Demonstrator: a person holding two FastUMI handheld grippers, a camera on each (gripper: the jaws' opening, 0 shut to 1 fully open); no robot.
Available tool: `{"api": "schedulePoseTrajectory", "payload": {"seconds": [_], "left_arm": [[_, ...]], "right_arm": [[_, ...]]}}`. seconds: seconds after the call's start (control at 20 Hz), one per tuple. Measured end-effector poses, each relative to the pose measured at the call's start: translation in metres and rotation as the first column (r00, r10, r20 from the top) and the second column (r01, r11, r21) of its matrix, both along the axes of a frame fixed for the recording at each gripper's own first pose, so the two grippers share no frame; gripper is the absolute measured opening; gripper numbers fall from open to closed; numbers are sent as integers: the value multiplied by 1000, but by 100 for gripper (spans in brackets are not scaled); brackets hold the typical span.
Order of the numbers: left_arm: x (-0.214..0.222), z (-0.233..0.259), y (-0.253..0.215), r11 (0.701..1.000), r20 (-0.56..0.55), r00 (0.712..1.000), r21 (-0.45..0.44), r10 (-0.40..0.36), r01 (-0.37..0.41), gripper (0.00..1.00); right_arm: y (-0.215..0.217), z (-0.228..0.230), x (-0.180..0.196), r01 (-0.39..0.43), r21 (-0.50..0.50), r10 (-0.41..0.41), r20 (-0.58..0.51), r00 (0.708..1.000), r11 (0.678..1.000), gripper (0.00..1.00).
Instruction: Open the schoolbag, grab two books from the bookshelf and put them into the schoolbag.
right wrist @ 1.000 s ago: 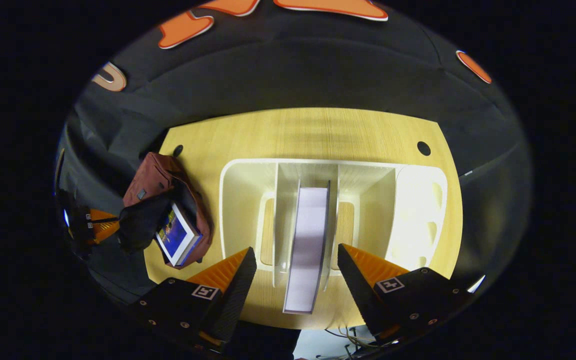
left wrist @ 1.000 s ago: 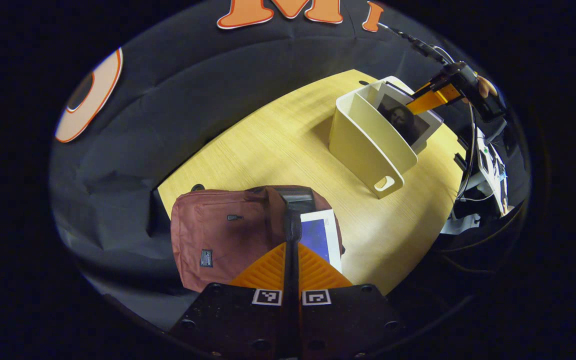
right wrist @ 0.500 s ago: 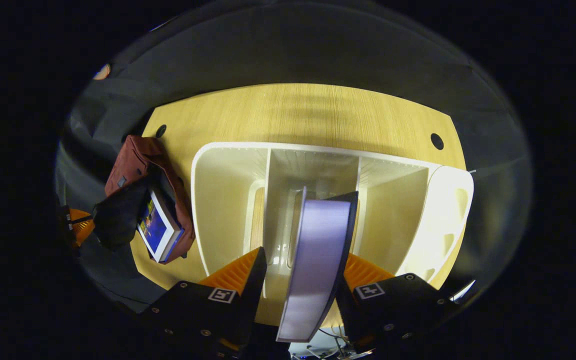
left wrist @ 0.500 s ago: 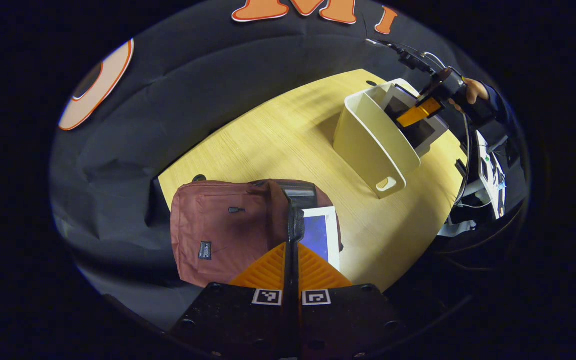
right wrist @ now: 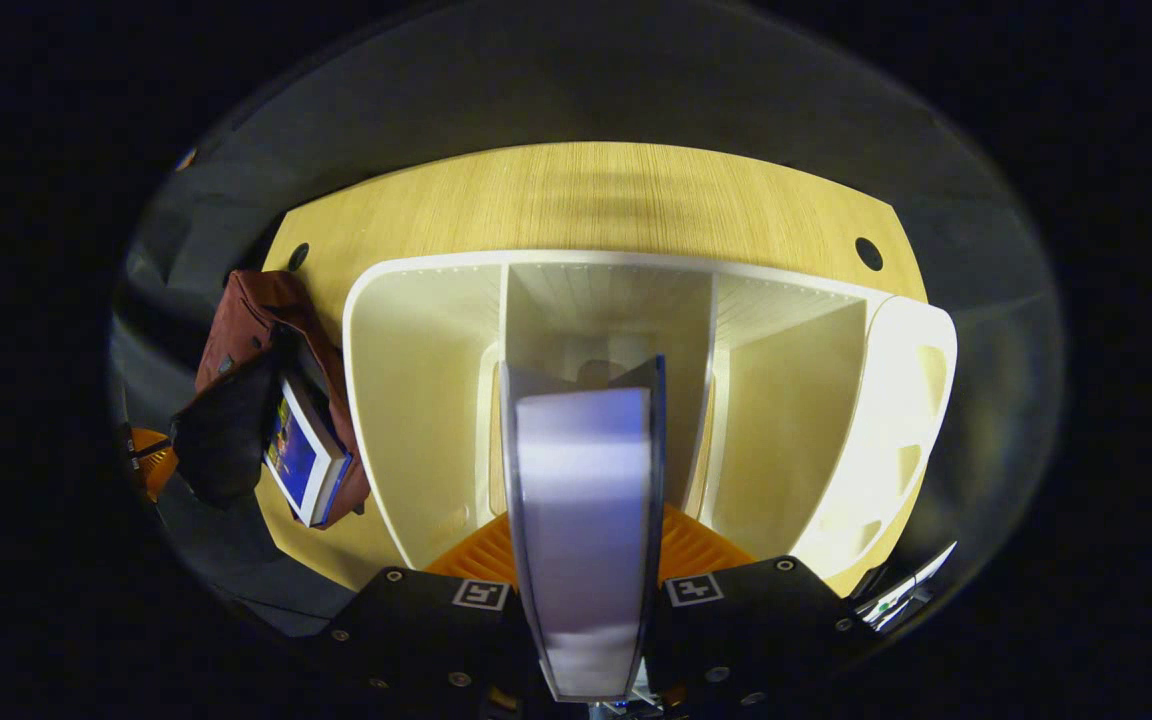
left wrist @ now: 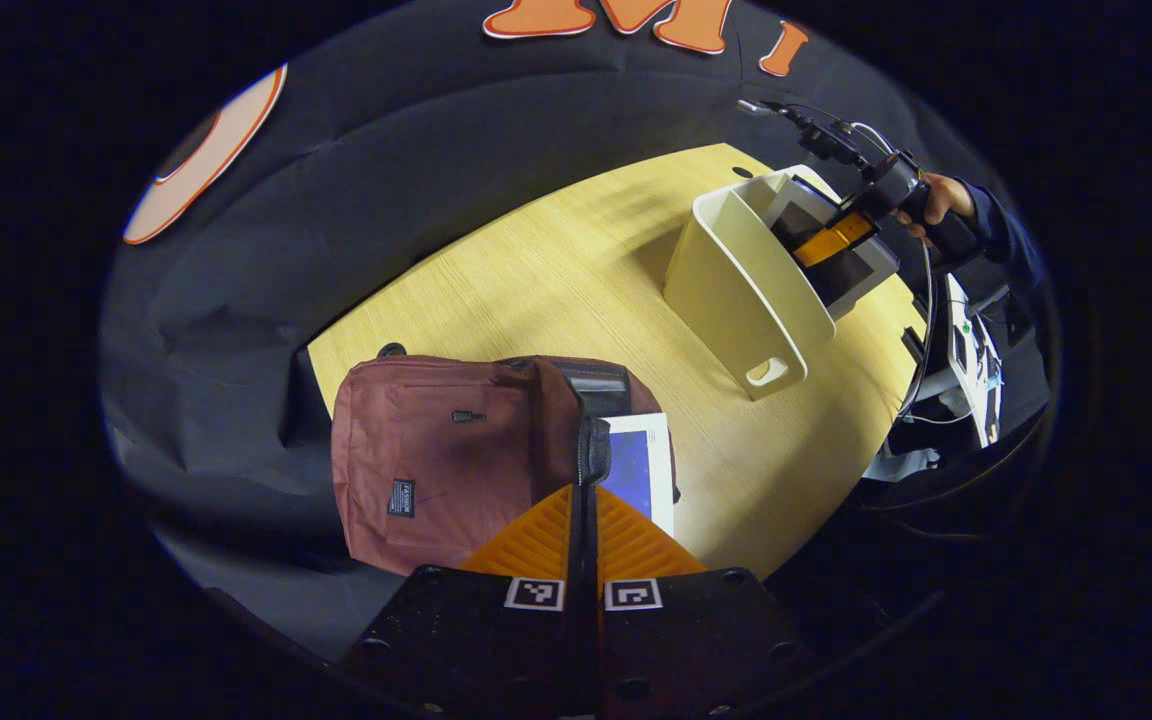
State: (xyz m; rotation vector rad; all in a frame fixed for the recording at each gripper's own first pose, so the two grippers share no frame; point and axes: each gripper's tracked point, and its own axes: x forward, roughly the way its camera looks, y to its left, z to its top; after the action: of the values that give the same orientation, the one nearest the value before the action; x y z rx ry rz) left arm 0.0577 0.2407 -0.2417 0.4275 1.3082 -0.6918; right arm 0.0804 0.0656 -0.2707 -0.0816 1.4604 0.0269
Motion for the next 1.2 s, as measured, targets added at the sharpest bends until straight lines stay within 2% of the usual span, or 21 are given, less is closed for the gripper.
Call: {"api": "schedulePoseTrajectory", "payload": {"seconds": [0.35, 0.7, 1.05, 1.2], "left_arm": [[0, 3, 5, 1000, 13, 1000, -8, -28, 28, 1], [3, 1, 7, 998, 22, 998, -23, -54, 54, 1], [3, 7, 12, 995, 44, 994, -19, -102, 103, 1], [6, 9, 13, 993, 54, 992, -19, -117, 119, 1]], "right_arm": [[0, 64, -20, 10, 34, -12, 69, 998, 999, 42], [12, 153, -38, 19, 89, -38, 210, 977, 996, 42], [57, 201, -68, 9, 232, -86, 325, 942, 973, 41], [88, 215, -73, -3, 324, -127, 378, 917, 946, 41]]}}
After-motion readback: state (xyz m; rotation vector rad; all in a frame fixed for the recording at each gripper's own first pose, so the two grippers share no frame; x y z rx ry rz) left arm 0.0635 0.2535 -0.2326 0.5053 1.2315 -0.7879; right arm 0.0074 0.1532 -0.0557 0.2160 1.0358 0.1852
